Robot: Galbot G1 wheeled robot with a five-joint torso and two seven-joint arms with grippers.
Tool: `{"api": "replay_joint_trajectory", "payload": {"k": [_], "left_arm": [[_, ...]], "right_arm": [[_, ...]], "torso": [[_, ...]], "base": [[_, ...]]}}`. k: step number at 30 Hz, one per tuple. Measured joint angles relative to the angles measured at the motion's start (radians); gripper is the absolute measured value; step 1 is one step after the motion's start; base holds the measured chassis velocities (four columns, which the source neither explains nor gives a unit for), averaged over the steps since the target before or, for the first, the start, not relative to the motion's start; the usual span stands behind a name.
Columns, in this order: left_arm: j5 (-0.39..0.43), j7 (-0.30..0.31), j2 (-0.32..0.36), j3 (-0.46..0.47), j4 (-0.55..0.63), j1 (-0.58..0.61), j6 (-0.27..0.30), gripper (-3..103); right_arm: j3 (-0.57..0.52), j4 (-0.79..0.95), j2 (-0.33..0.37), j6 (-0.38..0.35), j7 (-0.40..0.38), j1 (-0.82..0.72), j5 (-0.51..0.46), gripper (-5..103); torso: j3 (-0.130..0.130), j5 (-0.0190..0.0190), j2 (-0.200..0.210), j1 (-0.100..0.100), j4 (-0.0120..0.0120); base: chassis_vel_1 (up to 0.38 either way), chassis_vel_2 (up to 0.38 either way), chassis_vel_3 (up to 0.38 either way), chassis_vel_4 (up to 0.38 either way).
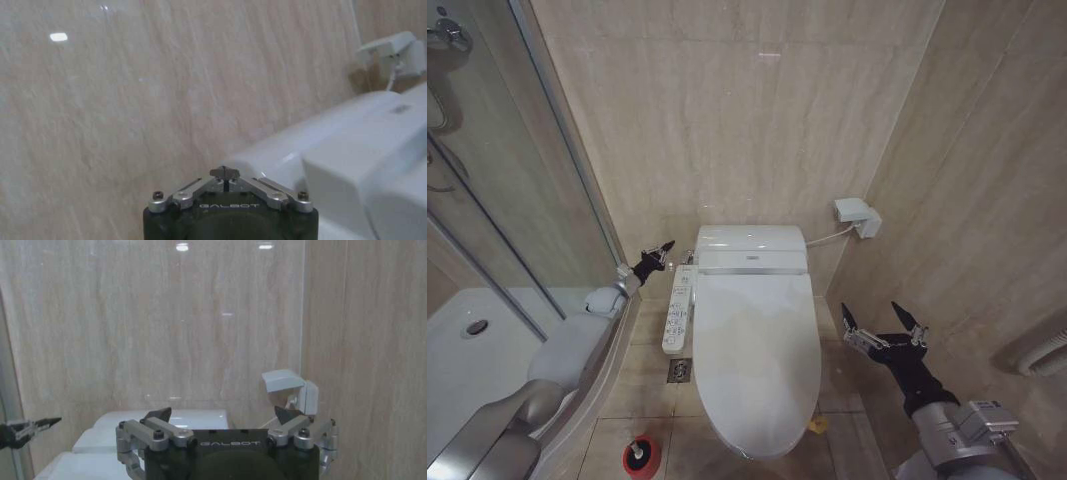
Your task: Open the toilet lid, clean the toilet bowl with a toilet brush, close the toilet lid, and flush.
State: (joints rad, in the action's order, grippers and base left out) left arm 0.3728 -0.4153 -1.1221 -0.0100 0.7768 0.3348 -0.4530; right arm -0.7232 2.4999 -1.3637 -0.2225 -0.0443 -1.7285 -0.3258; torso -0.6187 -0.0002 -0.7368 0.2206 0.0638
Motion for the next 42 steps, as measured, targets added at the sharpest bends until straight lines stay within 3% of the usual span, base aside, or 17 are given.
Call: {"api": "replay_joint_trajectory", "payload": {"k": [21, 33, 42], "left_arm": [[0.006, -0.045, 0.007, 0.004, 0.032, 0.045, -0.001, 0], [0.030, -0.056, 0.042, 0.005, 0.056, 0.062, -0.002, 0], [0.054, -0.093, 0.055, 0.006, 0.057, 0.072, -0.012, 0]], "right_arm": [[0.000, 0.000, 0.000, 0.000, 0.000, 0.000, 0.000, 100], [0.000, 0.000, 0.000, 0.000, 0.000, 0.000, 0.000, 100], [0.000, 0.000, 0.000, 0.000, 0.000, 0.000, 0.000, 100]], "torso": [[0.000, 0.0001, 0.000, 0.000, 0.0003], [0.000, 0.0001, 0.000, 0.000, -0.0004], [0.000, 0.0000, 0.000, 0.001, 0.0004]], "base": [[0.000, 0.000, 0.000, 0.000], [-0.077, 0.084, 0.088, -0.079], [-0.119, 0.091, 0.101, -0.096]]}}
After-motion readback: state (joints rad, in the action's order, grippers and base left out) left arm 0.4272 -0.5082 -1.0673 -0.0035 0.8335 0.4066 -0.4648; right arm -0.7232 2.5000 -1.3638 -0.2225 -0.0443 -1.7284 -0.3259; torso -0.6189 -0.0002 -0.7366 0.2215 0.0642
